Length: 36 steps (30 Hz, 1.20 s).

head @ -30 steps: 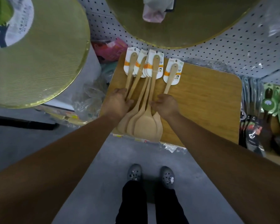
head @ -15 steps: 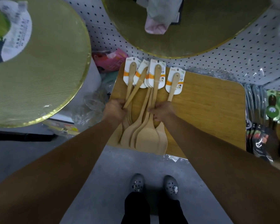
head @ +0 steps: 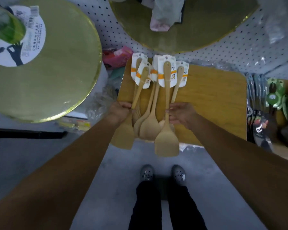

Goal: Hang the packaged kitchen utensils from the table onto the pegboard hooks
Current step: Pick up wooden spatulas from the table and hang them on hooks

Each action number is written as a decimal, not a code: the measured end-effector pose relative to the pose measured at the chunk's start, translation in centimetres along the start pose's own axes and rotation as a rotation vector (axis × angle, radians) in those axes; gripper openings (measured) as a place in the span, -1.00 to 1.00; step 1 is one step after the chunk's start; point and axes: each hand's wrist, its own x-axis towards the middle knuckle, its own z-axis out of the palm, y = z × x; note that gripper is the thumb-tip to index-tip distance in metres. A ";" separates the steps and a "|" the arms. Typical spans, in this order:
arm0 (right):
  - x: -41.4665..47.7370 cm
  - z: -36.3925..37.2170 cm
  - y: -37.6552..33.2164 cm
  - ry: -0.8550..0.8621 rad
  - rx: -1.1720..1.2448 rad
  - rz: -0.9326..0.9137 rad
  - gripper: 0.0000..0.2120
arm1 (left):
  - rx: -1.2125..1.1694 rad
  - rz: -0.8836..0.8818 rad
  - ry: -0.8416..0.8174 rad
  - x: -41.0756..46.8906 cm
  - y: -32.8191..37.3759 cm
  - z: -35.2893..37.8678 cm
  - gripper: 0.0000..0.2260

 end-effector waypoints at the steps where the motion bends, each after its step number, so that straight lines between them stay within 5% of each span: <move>1: -1.1 -0.5 0.4 -0.016 0.021 -0.015 -0.77 | -0.016 0.007 -0.024 -0.6 -0.4 -0.4 -0.80; 5: -5.0 -2.3 2.4 -0.059 0.083 -0.050 -0.82 | -0.076 -0.008 -0.100 -3.3 -1.9 -1.3 -0.57; 15: -16.1 -9.8 9.3 0.076 0.239 -0.134 -0.85 | -0.183 0.132 -0.268 -18.3 -1.1 2.6 -0.71; 36: -38.8 -41.3 33.1 0.569 0.736 -0.310 -0.91 | 0.088 0.436 -0.866 -47.4 3.3 35.6 -0.71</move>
